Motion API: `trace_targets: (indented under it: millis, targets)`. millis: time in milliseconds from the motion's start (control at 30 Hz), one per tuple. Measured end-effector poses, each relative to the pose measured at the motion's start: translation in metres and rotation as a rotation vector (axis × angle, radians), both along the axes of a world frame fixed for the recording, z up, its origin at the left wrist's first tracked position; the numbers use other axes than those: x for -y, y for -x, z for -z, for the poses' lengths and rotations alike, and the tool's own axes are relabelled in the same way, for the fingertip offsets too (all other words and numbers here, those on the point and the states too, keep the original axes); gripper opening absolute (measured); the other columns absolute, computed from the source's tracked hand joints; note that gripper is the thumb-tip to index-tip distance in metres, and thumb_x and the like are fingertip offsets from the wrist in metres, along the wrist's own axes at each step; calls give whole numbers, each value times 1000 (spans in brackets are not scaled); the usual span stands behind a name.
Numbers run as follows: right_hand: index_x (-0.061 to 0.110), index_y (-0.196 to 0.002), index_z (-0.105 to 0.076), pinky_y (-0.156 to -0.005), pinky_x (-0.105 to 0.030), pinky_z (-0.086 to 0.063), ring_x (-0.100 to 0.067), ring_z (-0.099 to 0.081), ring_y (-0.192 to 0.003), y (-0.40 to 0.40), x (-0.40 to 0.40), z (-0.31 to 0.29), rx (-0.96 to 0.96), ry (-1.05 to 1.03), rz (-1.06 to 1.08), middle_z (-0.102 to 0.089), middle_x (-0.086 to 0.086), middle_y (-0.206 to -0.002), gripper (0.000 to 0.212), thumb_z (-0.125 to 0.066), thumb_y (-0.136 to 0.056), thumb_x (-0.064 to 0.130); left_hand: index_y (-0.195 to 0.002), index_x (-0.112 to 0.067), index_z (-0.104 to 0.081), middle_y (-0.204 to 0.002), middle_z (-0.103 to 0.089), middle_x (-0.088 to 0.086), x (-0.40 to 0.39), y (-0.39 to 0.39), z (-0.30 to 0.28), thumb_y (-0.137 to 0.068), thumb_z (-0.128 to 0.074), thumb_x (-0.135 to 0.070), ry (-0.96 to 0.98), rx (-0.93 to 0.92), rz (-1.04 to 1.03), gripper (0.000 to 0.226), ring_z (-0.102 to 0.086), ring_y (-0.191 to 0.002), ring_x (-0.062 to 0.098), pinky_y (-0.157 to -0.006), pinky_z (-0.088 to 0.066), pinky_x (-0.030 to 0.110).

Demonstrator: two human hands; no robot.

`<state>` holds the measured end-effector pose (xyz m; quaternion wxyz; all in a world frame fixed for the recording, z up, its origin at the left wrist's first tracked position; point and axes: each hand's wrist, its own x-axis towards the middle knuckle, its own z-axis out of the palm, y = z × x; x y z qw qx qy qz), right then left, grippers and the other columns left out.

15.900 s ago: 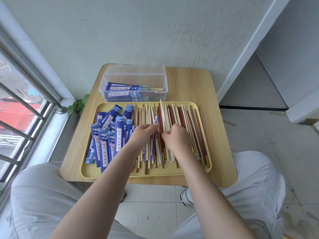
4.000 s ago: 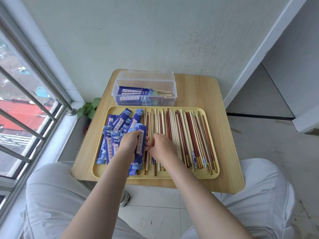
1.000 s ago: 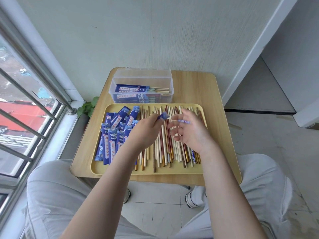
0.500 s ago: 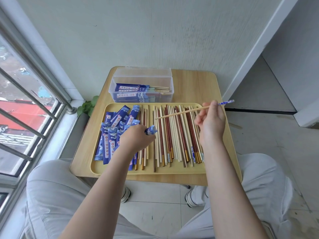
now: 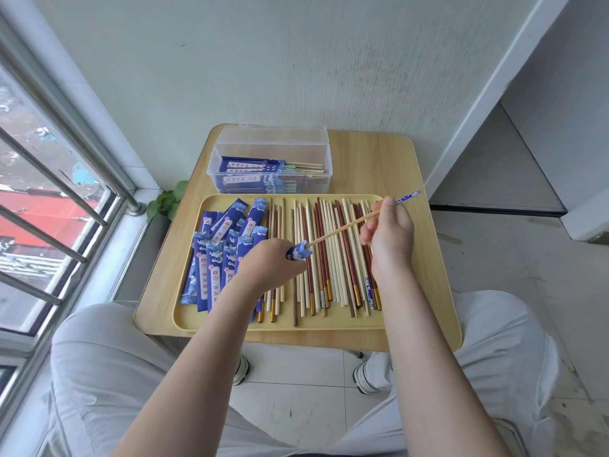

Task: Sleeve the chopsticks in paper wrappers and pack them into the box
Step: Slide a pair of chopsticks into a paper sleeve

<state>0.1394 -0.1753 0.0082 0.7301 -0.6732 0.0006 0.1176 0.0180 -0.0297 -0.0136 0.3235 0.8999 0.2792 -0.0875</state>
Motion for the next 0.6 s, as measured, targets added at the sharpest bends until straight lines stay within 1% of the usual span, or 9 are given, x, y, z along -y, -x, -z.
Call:
trace_targets:
  millis: [100,167,267,333,400,467,500,533,600]
  targets:
    - [15,-90,-53,-54,-32,-48,-16,-56,-51,6,-7,5,59,116,-149,-56,0,-60,24,-41,-108,25,-89,-16,-54,-71,-55,-1,8,-4,-9,-98,-59,-36,91,-43,193,23,-49,-55,11,-55,-43,24]
    - [17,-92,-52,-58,-34,-47,-17,-58,-54,10,-12,11,69,175,-244,-59,0,-61,18,-45,-107,24,-95,-17,-48,-70,-57,4,15,-5,-17,-103,-49,-43,255,-4,232,28,-53,-51,15,-55,-48,28]
    - [22,-95,-58,-63,-35,-43,-13,-51,-57,11,-17,19,56,209,-328,-56,5,-62,11,-56,-102,30,-92,-16,-43,-65,-49,10,22,-7,-21,-108,-35,-39,507,131,114,29,-47,-47,23,-47,-45,32]
    - [20,-94,-64,-60,-32,-38,-11,-43,-56,9,-16,20,55,232,-361,-47,7,-61,15,-62,-98,34,-91,-15,-43,-64,-46,8,26,-6,-16,-109,-33,-34,569,201,27,28,-45,-46,25,-43,-42,32]
    - [20,-90,-68,-58,-28,-34,-9,-38,-55,6,-14,19,42,251,-393,-41,9,-60,16,-66,-95,35,-90,-12,-42,-61,-45,4,31,-5,-10,-109,-34,-31,611,238,-31,29,-44,-42,22,-41,-41,31]
    - [22,-94,-71,-59,-25,-35,-7,-42,-58,4,-11,17,12,267,-429,-44,10,-63,13,-70,-93,35,-89,-11,-44,-59,-48,6,36,-4,-5,-109,-36,-33,668,254,-75,31,-44,-42,22,-44,-40,31]
    - [21,-98,-72,-60,-24,-37,-7,-45,-59,3,-9,17,-8,277,-453,-47,9,-65,15,-71,-92,35,-89,-11,-45,-60,-50,9,38,-4,-3,-108,-37,-35,687,253,-88,32,-44,-42,23,-45,-40,31]
    - [20,-103,-72,-59,-25,-39,-8,-47,-58,2,-5,16,-32,289,-486,-50,7,-65,19,-70,-93,36,-89,-11,-46,-61,-52,12,40,-4,-2,-108,-38,-37,699,248,-99,33,-45,-42,24,-46,-40,31]
    - [20,-108,-69,-57,-26,-47,-10,-53,-57,-2,6,13,-44,373,-537,-57,2,-70,24,-61,-98,39,-88,-11,-48,-63,-55,13,43,-6,1,-108,-40,-37,736,240,-128,34,-46,-42,23,-45,-42,29]
